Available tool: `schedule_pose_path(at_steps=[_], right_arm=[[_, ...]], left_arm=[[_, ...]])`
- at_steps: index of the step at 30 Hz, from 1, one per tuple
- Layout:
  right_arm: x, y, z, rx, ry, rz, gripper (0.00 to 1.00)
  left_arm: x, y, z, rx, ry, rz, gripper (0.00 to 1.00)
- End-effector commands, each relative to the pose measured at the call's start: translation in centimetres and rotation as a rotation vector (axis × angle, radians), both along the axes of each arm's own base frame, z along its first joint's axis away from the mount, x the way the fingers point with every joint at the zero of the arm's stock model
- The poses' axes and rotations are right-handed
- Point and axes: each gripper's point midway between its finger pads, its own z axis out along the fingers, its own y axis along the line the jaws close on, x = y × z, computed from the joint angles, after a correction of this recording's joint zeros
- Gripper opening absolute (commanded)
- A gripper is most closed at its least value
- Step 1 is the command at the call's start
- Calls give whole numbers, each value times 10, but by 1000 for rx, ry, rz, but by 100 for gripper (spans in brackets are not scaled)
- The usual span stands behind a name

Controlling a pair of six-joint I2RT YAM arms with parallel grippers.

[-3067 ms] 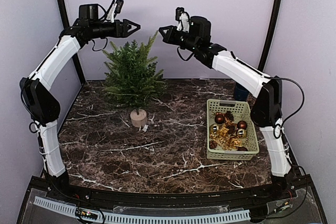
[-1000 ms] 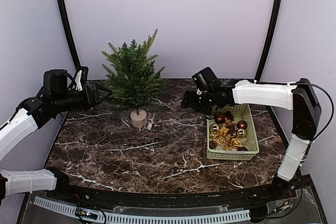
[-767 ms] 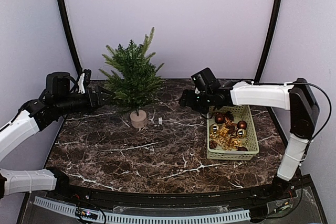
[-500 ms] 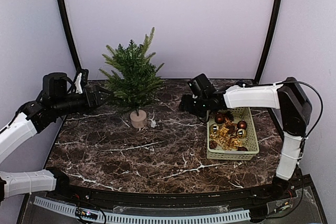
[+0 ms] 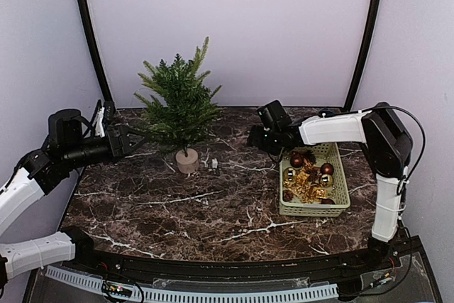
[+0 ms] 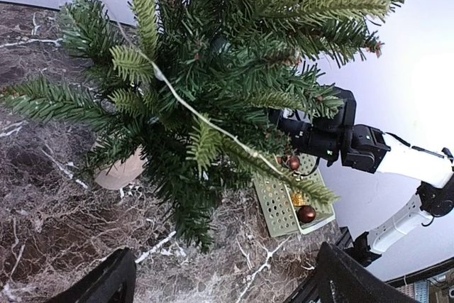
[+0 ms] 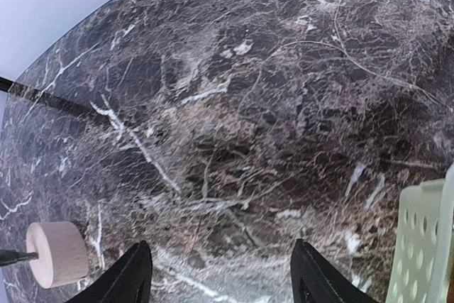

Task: Decorate the small christmas tree

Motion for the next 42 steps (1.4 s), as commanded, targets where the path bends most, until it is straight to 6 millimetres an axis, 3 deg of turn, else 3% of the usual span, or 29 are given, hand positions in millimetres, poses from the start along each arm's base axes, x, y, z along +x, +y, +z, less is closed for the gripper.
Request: schedule_pose_path(at_steps=[1,11,16,23,31,42], right_arm=[[20,0,6,6,-53,-10,66],[34,3,3,-6,-88,28,51],[38,7,2,-7,-101,44,37],[39,12,17,23,-153,78,0],[18,3,42,54,-195,99,0],[-10,-6,91,78,-253,59,0]], left_arm=[[-9,-3,-12,2,18,-35,90],[-14,-4,-25,10,41,-56,89],[-15,-5,-31,13,51,-67,89],[-13,-7,-47,22,92,-70,87],[-4,-14,-52,-3,88,-80,76],[4,-33,-51,-12,72,-155,80]])
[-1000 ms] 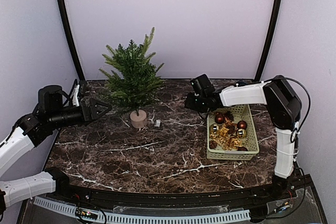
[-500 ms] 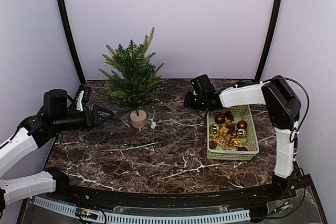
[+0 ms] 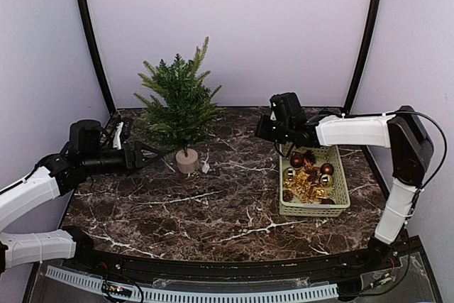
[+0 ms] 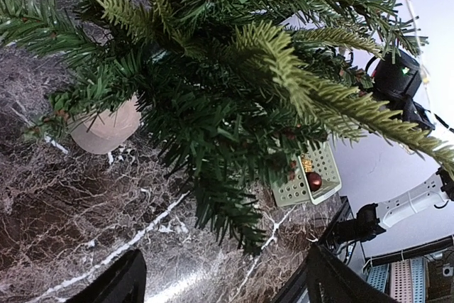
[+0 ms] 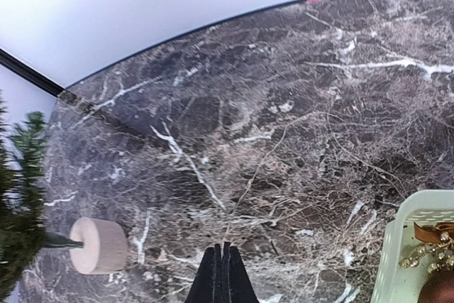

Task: Decorate the small christmas tree

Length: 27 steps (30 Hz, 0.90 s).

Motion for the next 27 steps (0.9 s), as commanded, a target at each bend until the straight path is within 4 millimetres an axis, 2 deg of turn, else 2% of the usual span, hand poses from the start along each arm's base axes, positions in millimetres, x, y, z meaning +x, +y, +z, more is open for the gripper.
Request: schedule_pose_path(at_steps=[1,3,7,11,13,18,20,23,27], right_arm=[[-9,-1,34,31,-60,-23,0],[-11,-1,46,36,-80,-24,0],[-18,-3,61,31,-95,-24,0],[-21,-2,75,25,-117,-18,0],[-23,-3,81,15,-126,-21,0],[-32,-13,98,-1,-156,-50,0],[-38,-19,106,-1,-170,-63,0],[-48,-30,114,-6,-177,-84,0],[-64,-42,120,-1,-177,-92,0]], left_arm=[[3,-10,7,-19,-39,-45,80],[4,-13,3,-15,-24,-46,77],[6,-14,2,-21,-23,-34,65],[13,-16,11,-45,-65,-24,50],[15,-16,9,-40,-64,-13,41],[19,-8,5,-7,-67,35,9],[19,-2,7,14,-84,59,1],[14,6,8,47,-96,74,0],[3,3,9,68,-115,14,0]])
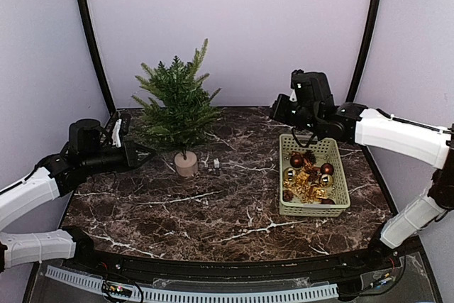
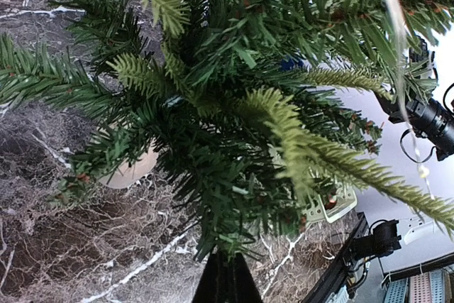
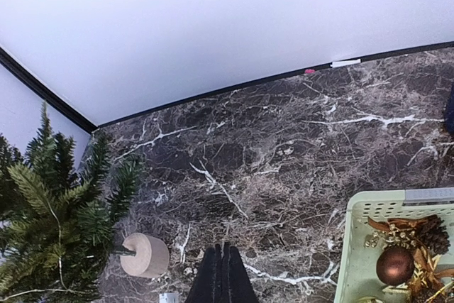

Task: Decorate the small christmas tree

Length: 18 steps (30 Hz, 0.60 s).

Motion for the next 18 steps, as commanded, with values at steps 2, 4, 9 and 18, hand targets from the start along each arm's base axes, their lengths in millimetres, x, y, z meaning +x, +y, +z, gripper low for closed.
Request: schedule_pose_path(at_steps=[2,4,9,18], right_arm=[[-22,-18,7,-14,-8,-25,0],[-30,-20,8,-19,-4,-21,0],[-49,-21,16,-13,-9,-4,0],[-71,-14,33,-1,-26,15,0]], left_arm=[[-19,-3,1,50,-42,-95,0],[-28,-7,1,51,-37,-153,0],[-50,-6,1,58,-17,-219,0],[-72,9,-13,87,67,-188,0]])
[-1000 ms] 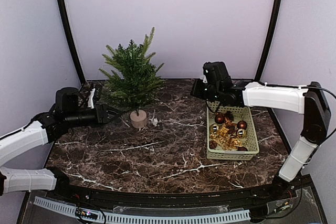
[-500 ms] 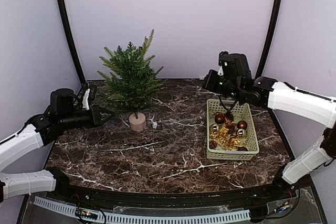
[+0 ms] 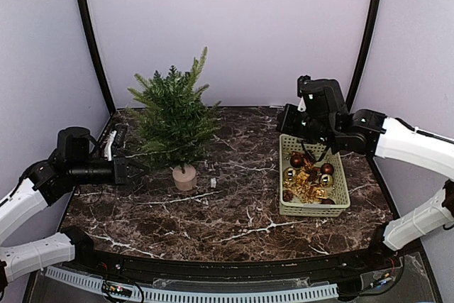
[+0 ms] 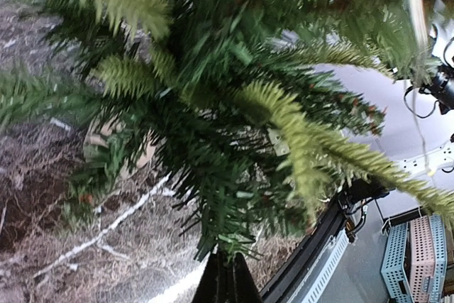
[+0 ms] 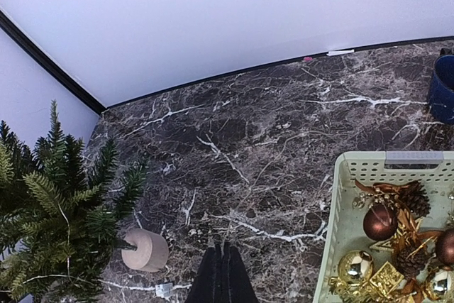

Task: Decorate the small christmas tree

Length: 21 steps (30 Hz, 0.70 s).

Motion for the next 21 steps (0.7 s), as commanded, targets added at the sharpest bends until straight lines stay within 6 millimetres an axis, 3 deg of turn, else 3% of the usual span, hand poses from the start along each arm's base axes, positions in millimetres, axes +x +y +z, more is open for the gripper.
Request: schedule_pose_path(at_steps=[1,6,8,12,16,19,20,21], right_arm=[[-8,-2,19,22,-33,-19,0],[-4,1,34,22,-70,-16,0],[1,5,40,7,-87,-13,0],[17,18,49,-30,-96,-2,0],[37,34,70,-25,-125,15,0],[51,44,83,-10,-153,35,0],[56,48,85,-10,-158,39,0],[62,50,87,-10,-162,41,0]], left_arm=[[-14,5,-13,37,67,-6,0],[-16,7,-8,23,59,6,2],[-16,8,-4,23,56,14,13],[-12,19,10,60,27,74,47],[-11,31,30,98,-7,124,61],[-9,40,52,129,-43,161,65],[-7,46,50,168,-31,187,67],[-5,49,63,171,-55,204,68]])
